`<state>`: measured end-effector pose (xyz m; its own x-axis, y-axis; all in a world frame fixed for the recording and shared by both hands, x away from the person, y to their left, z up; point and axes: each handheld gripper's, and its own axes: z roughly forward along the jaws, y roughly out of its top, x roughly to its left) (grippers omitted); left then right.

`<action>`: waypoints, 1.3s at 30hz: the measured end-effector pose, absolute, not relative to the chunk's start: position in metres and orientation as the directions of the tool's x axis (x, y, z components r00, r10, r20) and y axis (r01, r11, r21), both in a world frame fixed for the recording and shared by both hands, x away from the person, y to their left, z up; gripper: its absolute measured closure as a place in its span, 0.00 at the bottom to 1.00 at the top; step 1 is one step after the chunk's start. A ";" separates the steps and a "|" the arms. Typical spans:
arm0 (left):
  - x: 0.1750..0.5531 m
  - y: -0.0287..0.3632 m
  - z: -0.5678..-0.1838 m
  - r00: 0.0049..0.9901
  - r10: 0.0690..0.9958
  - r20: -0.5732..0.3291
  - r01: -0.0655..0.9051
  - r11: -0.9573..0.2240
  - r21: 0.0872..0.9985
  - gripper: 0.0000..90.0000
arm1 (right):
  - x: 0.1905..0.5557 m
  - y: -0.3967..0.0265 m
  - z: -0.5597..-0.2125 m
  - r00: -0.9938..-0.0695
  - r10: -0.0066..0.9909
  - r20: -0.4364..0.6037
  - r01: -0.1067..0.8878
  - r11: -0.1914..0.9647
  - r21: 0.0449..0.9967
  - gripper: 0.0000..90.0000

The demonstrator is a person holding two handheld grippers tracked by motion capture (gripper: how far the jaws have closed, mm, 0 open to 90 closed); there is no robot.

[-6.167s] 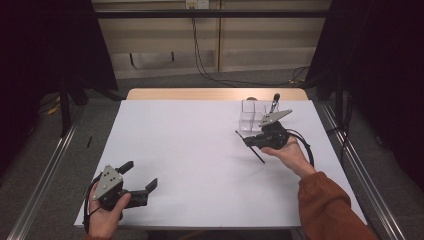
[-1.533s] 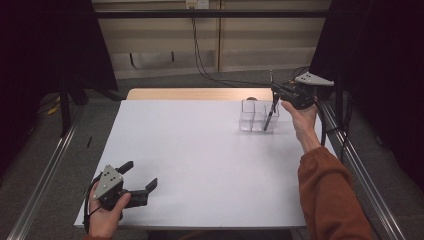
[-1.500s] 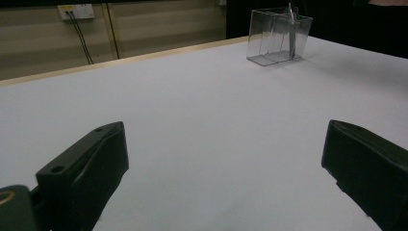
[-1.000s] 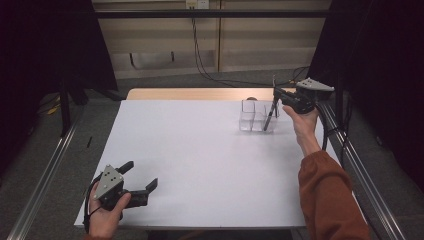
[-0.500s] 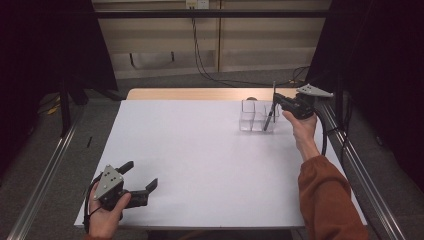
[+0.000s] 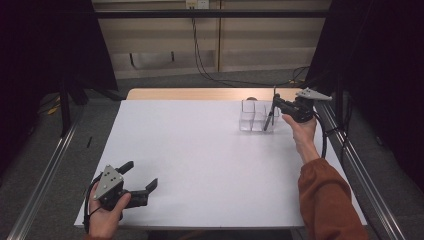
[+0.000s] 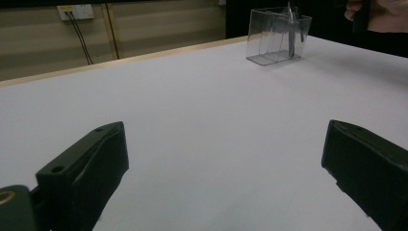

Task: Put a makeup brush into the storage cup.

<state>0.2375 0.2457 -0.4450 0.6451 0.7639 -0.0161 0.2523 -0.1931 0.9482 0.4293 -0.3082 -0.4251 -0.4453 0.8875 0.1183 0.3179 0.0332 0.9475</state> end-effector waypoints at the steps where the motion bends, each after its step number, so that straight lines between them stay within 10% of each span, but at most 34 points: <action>1: 0.238 0.246 -0.445 0.644 0.764 -0.015 0.253 -0.194 0.948 0.03 | 0.429 -0.308 -0.425 -0.447 0.887 0.118 0.319 0.034 0.947 0.96; 19: 0.238 0.245 -0.445 0.644 0.765 -0.022 0.257 -0.189 0.948 0.03 | 0.428 -0.310 -0.426 -0.447 0.887 0.119 0.321 0.035 0.946 0.87; 39: 0.244 0.244 -0.447 0.636 0.771 -0.031 0.273 -0.187 0.944 0.03 | 0.416 -0.299 -0.424 -0.439 0.890 0.124 0.330 0.031 0.944 0.07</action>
<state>0.2437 0.2437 -0.4473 0.6362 0.7709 -0.0311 0.2732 -0.1874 0.9435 0.4165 -0.2990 -0.4243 -0.4385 0.8901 0.1242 0.3297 0.0308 0.9436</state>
